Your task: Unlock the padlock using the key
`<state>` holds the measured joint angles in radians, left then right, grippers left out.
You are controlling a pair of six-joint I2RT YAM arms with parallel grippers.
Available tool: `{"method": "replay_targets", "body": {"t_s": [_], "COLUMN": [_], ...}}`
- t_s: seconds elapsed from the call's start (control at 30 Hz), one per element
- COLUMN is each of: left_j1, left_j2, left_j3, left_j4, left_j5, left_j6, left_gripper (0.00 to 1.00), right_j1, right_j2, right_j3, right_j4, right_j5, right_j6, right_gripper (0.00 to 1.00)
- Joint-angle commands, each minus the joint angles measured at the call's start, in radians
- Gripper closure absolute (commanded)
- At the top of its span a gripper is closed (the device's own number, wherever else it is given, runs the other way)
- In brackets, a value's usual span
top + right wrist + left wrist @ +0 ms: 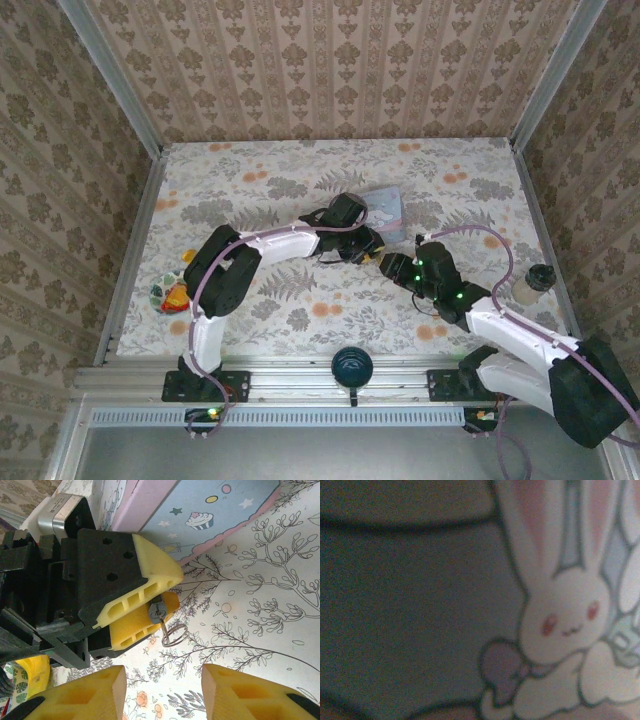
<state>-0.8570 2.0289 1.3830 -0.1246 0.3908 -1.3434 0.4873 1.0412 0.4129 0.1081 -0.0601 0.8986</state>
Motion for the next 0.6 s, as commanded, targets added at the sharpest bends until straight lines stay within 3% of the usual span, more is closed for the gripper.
{"method": "replay_targets", "body": {"t_s": [0.0, 0.57], "left_j1": [-0.011, -0.011], "left_j2": [0.014, 0.019], "left_j3": [-0.039, -0.035], "left_j4": [-0.066, -0.061], "left_j5": [0.094, 0.103], "left_j6": [-0.072, -0.068], "left_gripper": [0.76, 0.76], "right_j1": [-0.004, -0.009], "right_j2": [0.022, 0.165], "right_j3": [0.016, 0.044], "right_j4": [0.035, 0.178], "right_j5": [-0.025, -0.047], "right_j6": [-0.034, -0.019], "right_gripper": [0.56, 0.74]}}
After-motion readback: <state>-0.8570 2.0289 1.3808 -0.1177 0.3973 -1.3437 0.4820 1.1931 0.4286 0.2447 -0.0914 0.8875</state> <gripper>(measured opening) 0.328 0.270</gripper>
